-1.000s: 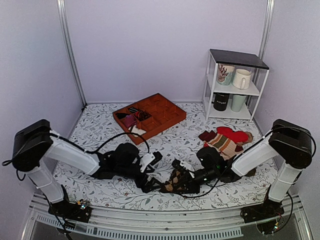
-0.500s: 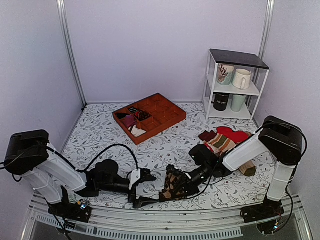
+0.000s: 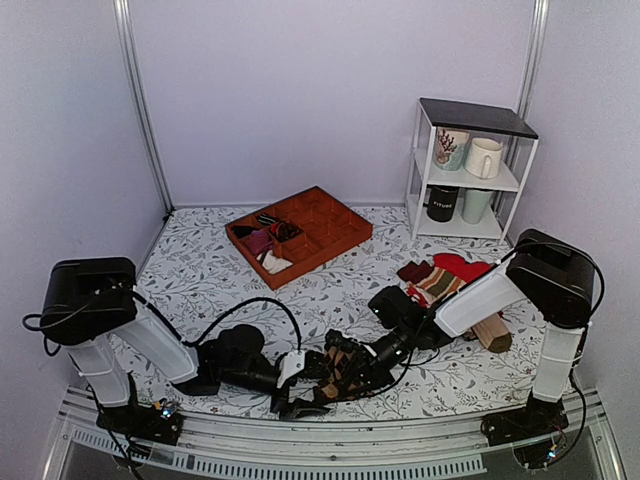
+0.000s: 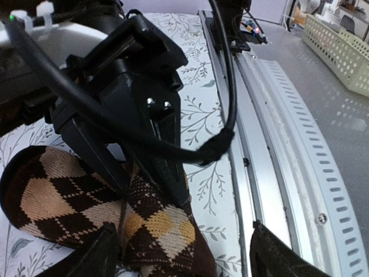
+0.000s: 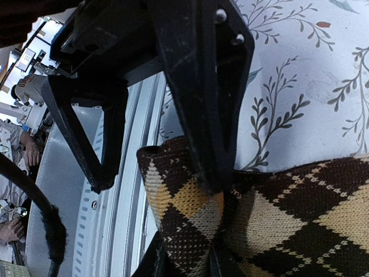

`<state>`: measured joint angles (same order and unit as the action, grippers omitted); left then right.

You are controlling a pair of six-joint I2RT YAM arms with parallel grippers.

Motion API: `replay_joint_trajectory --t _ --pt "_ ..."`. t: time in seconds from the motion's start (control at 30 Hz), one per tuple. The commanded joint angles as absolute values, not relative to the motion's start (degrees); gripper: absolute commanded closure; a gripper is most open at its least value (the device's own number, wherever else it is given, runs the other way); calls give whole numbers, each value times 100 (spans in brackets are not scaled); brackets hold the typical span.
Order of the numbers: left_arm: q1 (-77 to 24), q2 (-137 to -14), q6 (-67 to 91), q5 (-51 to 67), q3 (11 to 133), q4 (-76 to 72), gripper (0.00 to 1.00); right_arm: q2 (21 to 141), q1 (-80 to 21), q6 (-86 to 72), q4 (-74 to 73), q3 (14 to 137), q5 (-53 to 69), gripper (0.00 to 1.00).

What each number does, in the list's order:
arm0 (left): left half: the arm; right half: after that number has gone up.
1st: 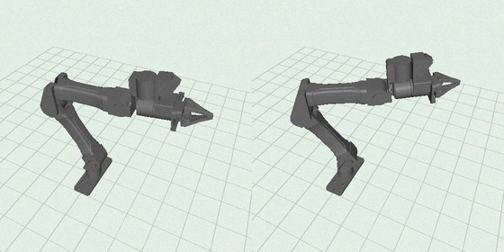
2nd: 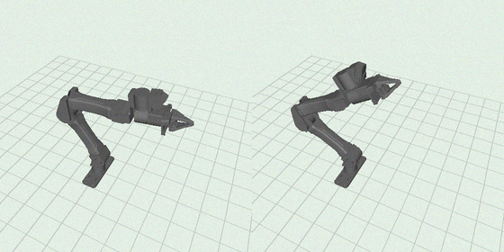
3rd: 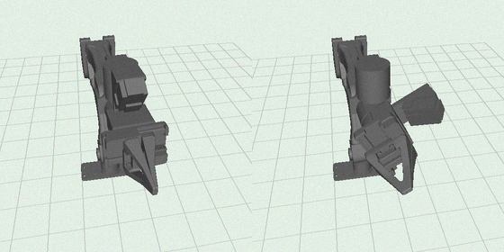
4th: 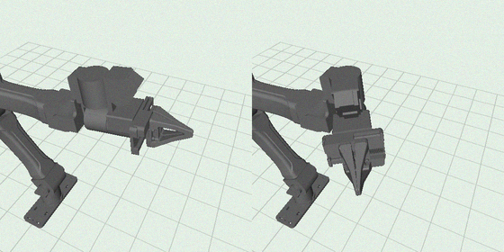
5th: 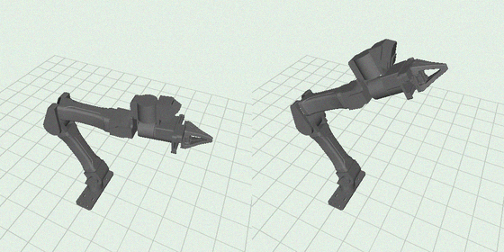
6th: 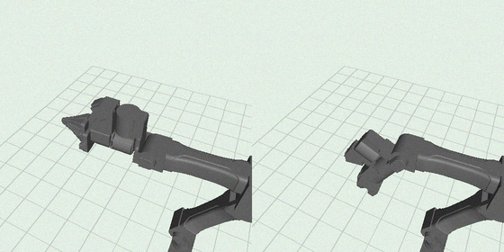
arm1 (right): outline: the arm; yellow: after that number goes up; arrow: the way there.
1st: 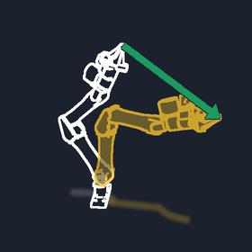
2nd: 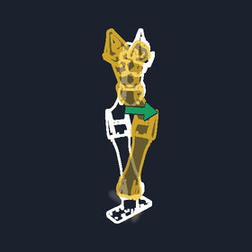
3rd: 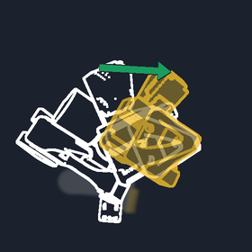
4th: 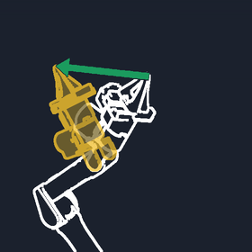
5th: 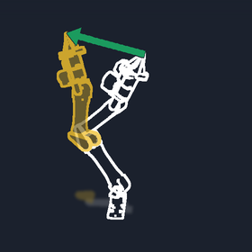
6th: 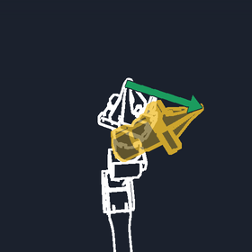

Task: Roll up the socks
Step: Roll a pair of socks at the center of the board.

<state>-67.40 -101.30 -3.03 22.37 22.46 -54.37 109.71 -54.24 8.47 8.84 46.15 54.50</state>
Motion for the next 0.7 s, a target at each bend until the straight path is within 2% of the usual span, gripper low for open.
replay_joint_trajectory --t 0.0,0.13,0.33,0.53,0.6,0.67 --pt "-6825 -10314 -235 2008 2372 -5422 23 11259 -5436 865 491 4502 5249 86" --pt "-6838 -10439 -220 1868 2429 -5392 30 11259 -5439 820 492 4491 5258 86" --pt "-6833 -10605 -135 1943 2435 -5447 51 11304 -5439 813 484 4508 5270 86" --pt "-6832 -10641 -102 2084 2566 -5422 79 11381 -5439 754 479 4522 5243 86" --pt "-6820 -10648 -65 2198 2689 -5254 100 11383 -5438 732 475 4528 5234 86" --pt "-6814 -10687 -38 2395 2811 -5086 100 11375 -5435 705 470 4532 5182 86"
